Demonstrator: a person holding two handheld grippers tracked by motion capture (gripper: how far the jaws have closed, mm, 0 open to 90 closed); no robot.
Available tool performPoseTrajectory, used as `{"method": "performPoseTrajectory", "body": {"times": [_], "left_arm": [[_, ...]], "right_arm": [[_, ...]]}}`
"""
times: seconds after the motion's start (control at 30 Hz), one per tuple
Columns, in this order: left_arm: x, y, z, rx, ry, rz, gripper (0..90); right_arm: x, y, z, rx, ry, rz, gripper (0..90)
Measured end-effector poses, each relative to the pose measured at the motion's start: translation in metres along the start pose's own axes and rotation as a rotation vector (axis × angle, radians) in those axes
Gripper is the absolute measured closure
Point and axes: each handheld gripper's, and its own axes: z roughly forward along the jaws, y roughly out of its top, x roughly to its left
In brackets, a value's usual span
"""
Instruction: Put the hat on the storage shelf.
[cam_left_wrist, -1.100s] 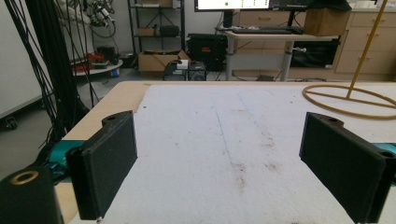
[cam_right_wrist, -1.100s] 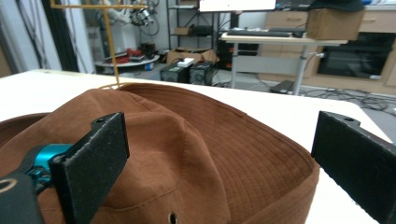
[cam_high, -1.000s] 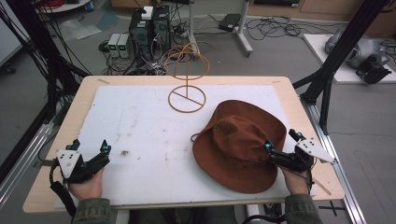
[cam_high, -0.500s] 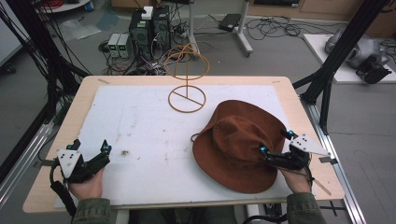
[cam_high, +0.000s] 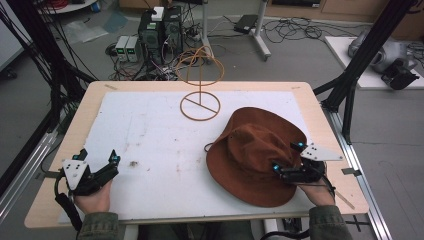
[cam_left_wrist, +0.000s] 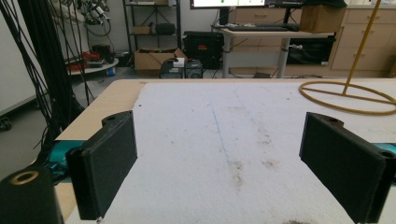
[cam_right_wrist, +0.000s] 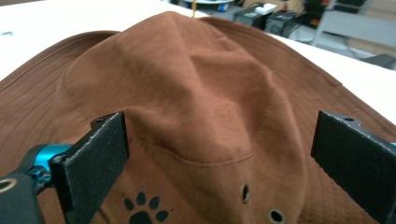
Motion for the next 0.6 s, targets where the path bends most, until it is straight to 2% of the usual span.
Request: {"method": "performPoseTrajectory", "body": {"times": [0.13, 0.47, 0.5, 0.57, 0.6], "left_arm": [[0.001, 0.000, 0.000, 0.003, 0.001, 0.003, 11.4], [0.000, 0.000, 0.001, 0.003, -0.005, 0.000, 11.4], [-0.001, 0.000, 0.001, 0.003, -0.005, 0.002, 11.4], [-0.001, 0.000, 0.001, 0.004, -0.007, 0.003, 11.4], [-0.001, 0.000, 0.001, 0.004, -0.008, 0.003, 11.4]], "right_arm": [[-0.001, -0.002, 0.000, 0.011, 0.019, -0.010, 4.8], [-0.012, -0.008, -0.002, 0.054, 0.029, -0.004, 6.9], [-0.011, -0.008, -0.001, 0.060, 0.031, -0.004, 7.6], [-0.011, -0.008, -0.001, 0.071, 0.061, -0.013, 15.2], [-0.011, -0.007, 0.000, 0.078, 0.060, -0.017, 15.1]]}}
